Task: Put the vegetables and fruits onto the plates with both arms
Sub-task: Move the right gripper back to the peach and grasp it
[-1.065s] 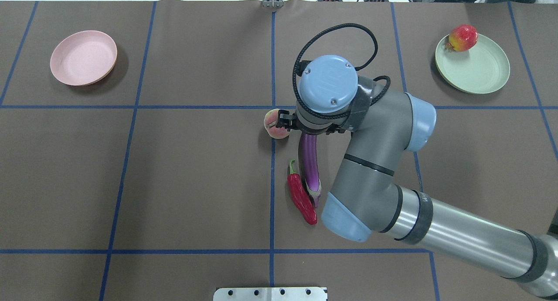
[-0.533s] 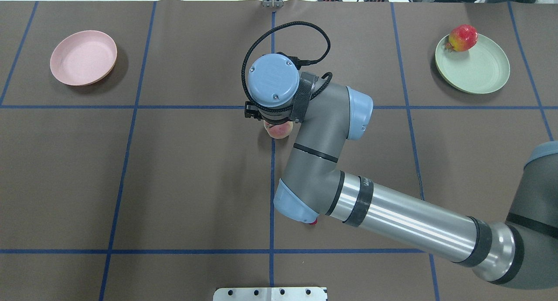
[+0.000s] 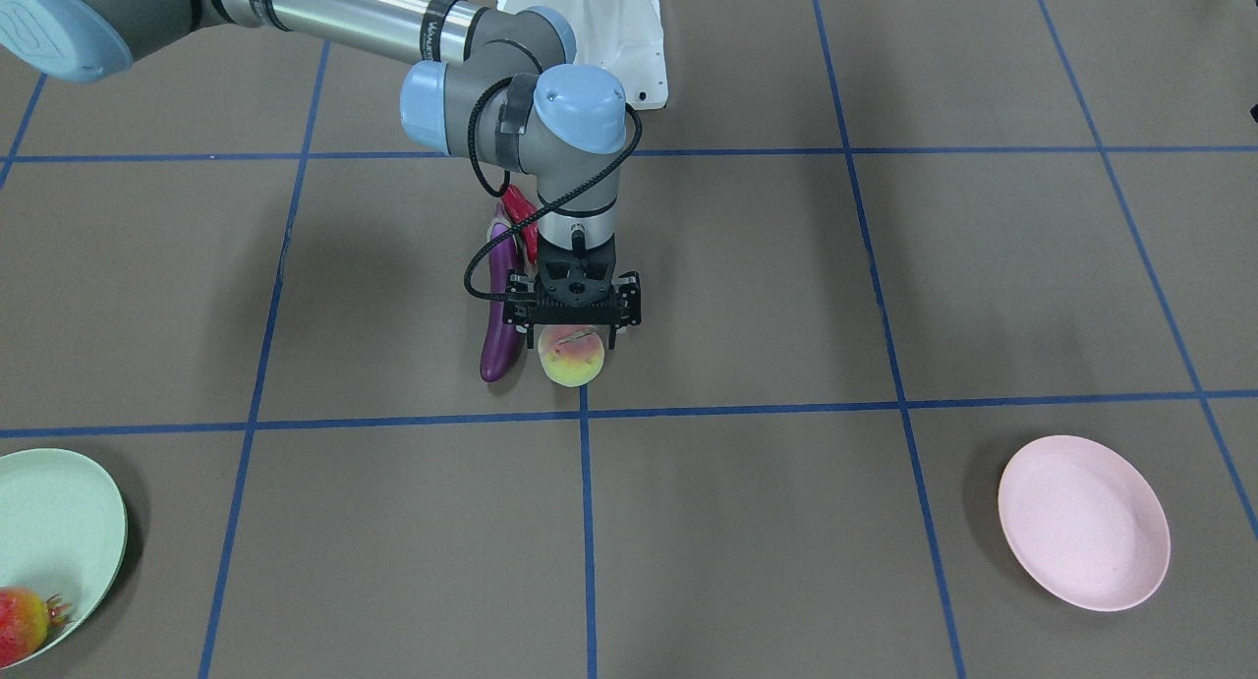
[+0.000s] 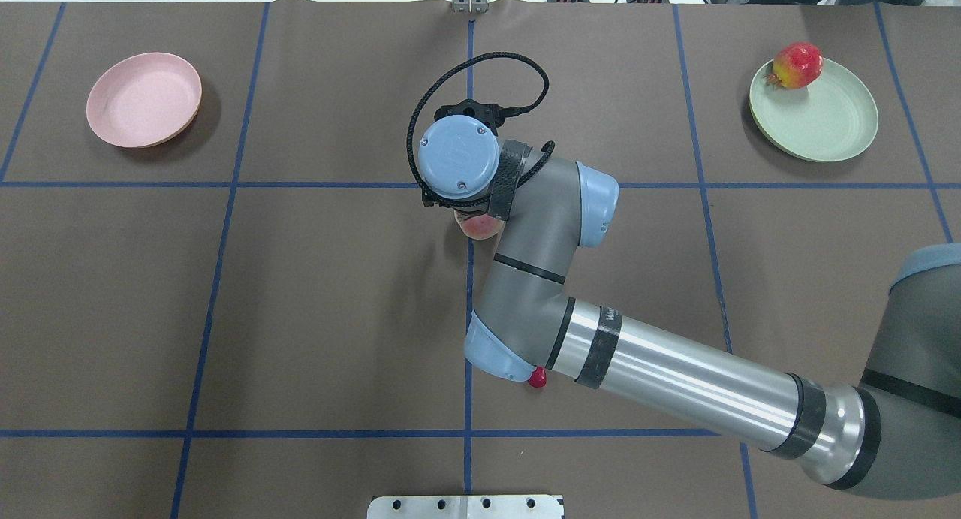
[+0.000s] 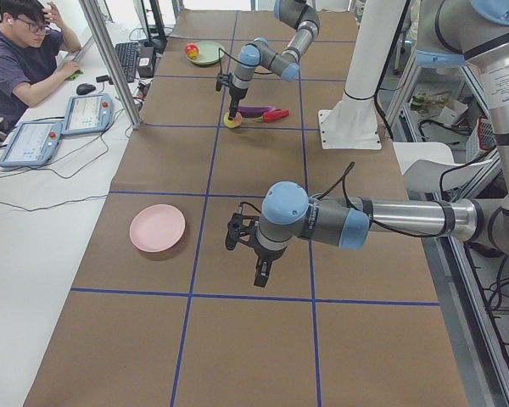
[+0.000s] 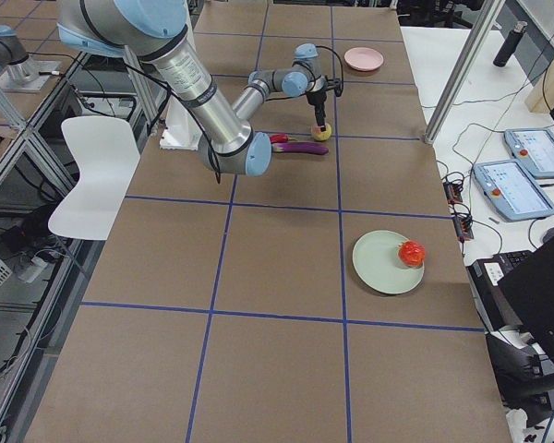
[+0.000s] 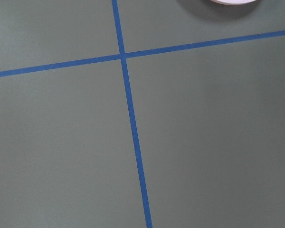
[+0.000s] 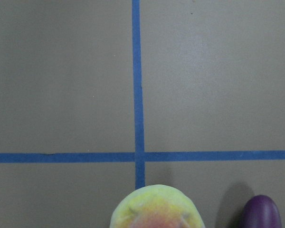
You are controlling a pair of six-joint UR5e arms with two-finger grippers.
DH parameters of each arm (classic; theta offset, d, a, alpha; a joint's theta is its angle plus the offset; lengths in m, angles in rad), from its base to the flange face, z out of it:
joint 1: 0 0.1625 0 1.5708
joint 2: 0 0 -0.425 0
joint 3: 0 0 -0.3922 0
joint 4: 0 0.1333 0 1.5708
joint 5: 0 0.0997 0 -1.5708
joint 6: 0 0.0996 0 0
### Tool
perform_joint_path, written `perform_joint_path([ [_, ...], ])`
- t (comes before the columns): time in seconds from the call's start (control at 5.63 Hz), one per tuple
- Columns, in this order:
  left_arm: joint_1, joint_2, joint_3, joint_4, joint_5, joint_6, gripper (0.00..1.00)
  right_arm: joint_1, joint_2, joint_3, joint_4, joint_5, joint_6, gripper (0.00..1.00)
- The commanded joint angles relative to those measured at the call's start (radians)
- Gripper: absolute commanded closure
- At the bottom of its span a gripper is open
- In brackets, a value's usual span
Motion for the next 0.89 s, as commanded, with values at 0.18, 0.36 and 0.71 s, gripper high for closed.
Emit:
perform_joint_path([
  [0.18, 0.0, 0.0, 0.002, 0.0, 0.0, 0.0, 0.0, -0.012, 0.003, -0.036, 0.025, -0.017, -0.006, 0.02],
  [0.36, 0.0, 0.0, 0.003, 0.0, 0.0, 0.0, 0.0, -0.015, -0.002, -0.062, 0.086, -0.017, -0.003, 0.06],
  [0.71, 0.0, -0.002, 0.008, -0.001, 0.0, 0.002, 0.0, -0.015, 0.006, -0.06, 0.103, -0.011, -0.001, 0.99],
])
